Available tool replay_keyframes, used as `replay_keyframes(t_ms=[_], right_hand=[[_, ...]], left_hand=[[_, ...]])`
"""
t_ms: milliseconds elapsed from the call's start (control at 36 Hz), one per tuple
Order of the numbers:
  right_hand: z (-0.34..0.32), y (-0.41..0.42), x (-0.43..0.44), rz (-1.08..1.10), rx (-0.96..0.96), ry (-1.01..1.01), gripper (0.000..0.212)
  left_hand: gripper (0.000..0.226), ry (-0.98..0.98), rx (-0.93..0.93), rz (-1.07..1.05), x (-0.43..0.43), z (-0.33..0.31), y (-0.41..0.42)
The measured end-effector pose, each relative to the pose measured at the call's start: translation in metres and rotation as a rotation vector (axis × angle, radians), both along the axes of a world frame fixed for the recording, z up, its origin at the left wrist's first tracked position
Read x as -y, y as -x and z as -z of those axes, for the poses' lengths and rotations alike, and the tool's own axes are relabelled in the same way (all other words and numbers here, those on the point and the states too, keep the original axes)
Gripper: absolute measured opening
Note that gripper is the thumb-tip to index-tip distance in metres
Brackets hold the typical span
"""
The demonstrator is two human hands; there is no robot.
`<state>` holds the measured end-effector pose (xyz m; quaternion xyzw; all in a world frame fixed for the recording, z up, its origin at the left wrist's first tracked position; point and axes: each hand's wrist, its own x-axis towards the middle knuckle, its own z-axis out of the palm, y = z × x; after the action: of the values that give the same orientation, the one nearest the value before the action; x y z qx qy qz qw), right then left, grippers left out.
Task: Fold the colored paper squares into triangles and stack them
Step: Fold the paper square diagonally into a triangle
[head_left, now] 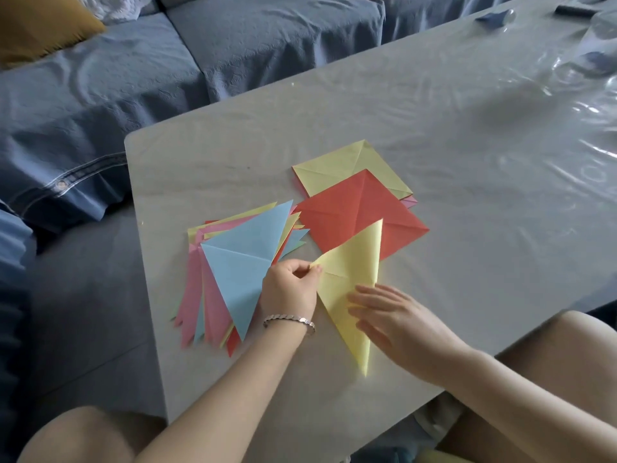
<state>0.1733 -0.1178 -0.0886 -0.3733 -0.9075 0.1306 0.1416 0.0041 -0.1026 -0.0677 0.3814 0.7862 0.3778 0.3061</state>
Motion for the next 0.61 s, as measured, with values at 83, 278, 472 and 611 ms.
replay_keyframes(t_ms=[83, 278, 472, 611], right_hand=[[0.011, -0.008, 0.008, 0.010, 0.088, 0.026, 0.053], [0.017, -0.012, -0.011, 0.167, 0.153, -0.037, 0.068], [0.023, -0.006, -0.042, 0.319, 0.093, -0.116, 0.056], [0.025, -0.001, -0.062, 0.399, 0.031, -0.130, 0.038]], left_hand=[[0.010, 0.010, -0.076, 0.018, 0.000, 0.006, 0.003], [0.010, -0.006, -0.115, 0.024, -0.001, 0.008, 0.004], [0.010, -0.001, -0.117, 0.021, -0.001, 0.010, 0.004], [0.010, -0.008, -0.108, 0.033, -0.001, 0.010, 0.005]])
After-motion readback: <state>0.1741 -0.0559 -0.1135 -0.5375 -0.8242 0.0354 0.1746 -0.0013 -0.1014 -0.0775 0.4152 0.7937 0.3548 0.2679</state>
